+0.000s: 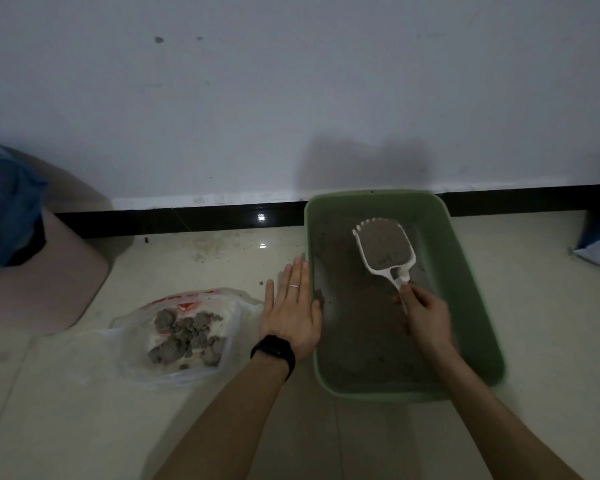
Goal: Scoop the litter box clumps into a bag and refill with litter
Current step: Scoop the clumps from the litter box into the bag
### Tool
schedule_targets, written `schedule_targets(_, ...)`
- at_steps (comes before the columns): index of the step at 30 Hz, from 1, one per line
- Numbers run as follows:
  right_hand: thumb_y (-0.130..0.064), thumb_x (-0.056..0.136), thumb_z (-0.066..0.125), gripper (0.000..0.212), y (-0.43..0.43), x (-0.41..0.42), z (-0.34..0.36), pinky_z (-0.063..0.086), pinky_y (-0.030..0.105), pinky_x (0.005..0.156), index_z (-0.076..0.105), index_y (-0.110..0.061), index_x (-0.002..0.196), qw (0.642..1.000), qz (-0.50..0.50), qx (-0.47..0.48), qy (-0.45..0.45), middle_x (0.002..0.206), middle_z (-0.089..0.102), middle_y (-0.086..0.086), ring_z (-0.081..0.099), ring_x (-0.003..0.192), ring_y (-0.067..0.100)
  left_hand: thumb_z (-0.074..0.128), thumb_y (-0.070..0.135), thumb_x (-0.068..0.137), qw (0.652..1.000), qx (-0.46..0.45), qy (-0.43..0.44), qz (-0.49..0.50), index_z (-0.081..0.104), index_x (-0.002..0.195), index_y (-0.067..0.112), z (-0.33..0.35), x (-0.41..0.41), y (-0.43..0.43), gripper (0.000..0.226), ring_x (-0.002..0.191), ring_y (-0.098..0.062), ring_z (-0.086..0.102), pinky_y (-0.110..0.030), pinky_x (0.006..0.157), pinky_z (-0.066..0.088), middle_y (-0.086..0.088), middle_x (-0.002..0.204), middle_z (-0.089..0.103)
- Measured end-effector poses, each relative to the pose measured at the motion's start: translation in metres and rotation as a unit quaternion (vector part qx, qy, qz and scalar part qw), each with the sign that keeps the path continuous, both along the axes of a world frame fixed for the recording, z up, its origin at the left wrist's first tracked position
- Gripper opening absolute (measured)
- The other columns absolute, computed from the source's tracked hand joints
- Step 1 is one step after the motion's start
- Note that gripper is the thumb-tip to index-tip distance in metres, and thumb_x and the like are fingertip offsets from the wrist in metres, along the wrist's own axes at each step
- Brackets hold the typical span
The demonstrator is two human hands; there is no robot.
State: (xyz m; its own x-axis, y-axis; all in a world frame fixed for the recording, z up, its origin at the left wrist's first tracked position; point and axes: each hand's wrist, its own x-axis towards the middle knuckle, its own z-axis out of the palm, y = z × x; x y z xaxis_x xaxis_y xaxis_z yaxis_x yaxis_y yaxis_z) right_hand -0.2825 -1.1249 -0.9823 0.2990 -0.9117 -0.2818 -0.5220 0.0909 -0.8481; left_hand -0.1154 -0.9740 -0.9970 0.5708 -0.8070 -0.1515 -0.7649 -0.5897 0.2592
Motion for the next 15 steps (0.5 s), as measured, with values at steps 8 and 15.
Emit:
schedule_targets(8,-0.032,0.098,0.052,0.032,0.013,-0.027,0.011,0.036,0.030,0.054,0.066,-0.020,0.073,0.998,0.018,-0.023,0.050,0.052,0.055,0.002,0.048,0.050,0.021,0.014,0.040,0.101,0.999,0.029,-0.007,-0.010,-0.025,0.150,0.017,0.009,0.002,0.002,0.067,0.145,-0.013,-0.023,-0.042,0.117,-0.015,0.003,0.155,-0.031)
schedule_targets(15,-0.033,0.098,0.051,0.029,0.015,-0.033,0.021,0.045,0.031,0.063,0.066,-0.022,0.076,0.996,0.030,-0.047,0.071,0.066,0.066,-0.002,0.061,0.061,0.020,0.005,0.040,0.097,0.998,0.037,-0.027,-0.046,-0.030,0.144,0.020,0.013,0.004,0.002,0.062,0.147,-0.015,-0.020,-0.042,0.115,-0.016,0.003,0.154,-0.031)
